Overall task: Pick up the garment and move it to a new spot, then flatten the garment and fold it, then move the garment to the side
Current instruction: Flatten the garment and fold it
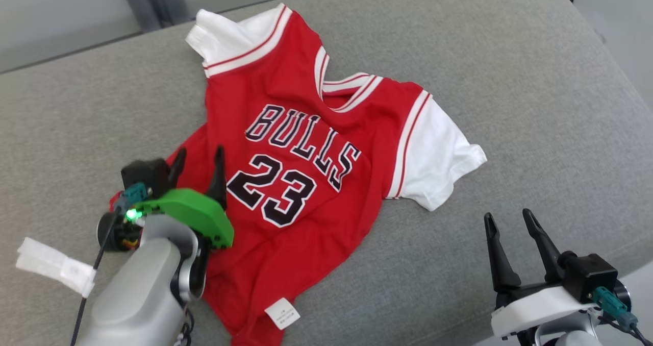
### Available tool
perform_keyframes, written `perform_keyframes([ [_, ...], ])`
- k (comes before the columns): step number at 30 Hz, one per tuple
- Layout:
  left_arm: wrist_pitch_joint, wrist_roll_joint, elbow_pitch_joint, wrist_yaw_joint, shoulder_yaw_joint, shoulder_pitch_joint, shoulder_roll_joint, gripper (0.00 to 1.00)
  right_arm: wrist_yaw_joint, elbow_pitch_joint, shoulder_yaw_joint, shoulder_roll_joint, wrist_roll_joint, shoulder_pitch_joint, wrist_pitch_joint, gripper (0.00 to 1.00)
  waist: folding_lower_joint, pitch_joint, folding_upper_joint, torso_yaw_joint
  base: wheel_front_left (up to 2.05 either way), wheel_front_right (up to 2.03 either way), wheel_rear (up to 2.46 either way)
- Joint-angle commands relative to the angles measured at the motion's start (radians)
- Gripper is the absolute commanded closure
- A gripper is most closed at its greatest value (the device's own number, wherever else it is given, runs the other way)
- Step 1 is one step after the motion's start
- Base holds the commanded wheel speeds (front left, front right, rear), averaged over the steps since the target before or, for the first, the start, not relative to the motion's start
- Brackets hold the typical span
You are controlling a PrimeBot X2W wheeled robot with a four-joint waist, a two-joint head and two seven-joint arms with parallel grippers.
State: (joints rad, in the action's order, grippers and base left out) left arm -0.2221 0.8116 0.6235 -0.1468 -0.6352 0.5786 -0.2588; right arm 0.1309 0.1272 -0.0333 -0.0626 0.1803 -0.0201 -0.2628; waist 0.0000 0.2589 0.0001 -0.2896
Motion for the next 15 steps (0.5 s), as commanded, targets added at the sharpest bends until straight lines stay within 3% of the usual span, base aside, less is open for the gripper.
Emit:
perform_keyframes([
  [1,0.022,0.01,-0.024,-0.003,-0.003,-0.054,-0.026,0.0,0.0,-0.005,0.004,-0.008,-0.006,-0.02,-0.003,0.0,0.0,-0.13,-0.0001,0.129,0.0,0.0,0.0],
  [7,0.12,0.087,-0.133,-0.053,0.015,-0.209,-0.075,0.0,0.0,-0.011,-0.009,-0.014,-0.007,-0.05,-0.003,0.0,0.0,-0.136,-0.0001,0.176,0.0,0.0,0.0],
  [11,0.168,0.113,-0.183,-0.085,0.019,-0.254,-0.073,0.0,0.0,-0.011,-0.013,-0.015,-0.003,-0.04,-0.003,0.0,0.0,-0.128,-0.0001,0.188,0.0,0.0,0.0],
  [15,0.223,0.166,-0.22,-0.059,0.016,-0.263,-0.043,0.0,0.0,-0.015,-0.017,-0.016,0.0,-0.023,-0.003,0.0,0.0,-0.109,-0.0001,0.189,0.0,0.0,0.0],
])
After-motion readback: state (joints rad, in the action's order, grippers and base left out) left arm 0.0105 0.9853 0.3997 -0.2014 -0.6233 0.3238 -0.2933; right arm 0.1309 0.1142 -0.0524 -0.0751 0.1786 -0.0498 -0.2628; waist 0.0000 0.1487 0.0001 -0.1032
